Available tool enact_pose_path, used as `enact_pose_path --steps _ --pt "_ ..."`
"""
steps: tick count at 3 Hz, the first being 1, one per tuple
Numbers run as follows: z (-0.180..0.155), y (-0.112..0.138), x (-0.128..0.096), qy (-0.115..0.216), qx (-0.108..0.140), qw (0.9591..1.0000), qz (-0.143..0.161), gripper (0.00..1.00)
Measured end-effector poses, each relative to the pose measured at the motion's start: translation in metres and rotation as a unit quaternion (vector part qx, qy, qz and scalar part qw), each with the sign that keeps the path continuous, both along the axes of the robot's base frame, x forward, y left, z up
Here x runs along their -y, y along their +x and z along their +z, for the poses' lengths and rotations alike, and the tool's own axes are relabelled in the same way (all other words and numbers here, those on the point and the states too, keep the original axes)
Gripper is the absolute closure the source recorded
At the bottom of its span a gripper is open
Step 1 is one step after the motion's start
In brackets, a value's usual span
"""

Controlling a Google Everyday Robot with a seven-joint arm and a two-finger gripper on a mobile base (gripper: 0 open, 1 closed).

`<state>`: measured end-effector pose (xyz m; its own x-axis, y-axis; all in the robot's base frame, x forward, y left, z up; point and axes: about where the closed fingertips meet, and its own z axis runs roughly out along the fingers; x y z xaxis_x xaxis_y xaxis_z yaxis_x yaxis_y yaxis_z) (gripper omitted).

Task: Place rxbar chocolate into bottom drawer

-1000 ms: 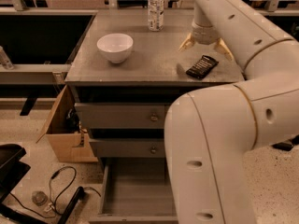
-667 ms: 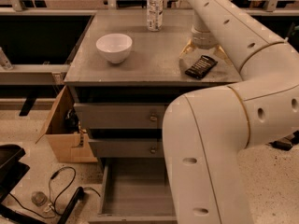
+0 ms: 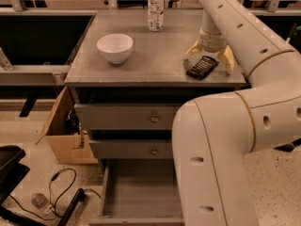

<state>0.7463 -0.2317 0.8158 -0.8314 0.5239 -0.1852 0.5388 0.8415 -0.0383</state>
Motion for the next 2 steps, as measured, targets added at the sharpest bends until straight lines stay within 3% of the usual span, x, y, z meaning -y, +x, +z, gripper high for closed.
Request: enact_pose_path --steps 2 --pt "0.0025 -0.0002 0.0002 0.0 0.0 1.0 0.0 0.87"
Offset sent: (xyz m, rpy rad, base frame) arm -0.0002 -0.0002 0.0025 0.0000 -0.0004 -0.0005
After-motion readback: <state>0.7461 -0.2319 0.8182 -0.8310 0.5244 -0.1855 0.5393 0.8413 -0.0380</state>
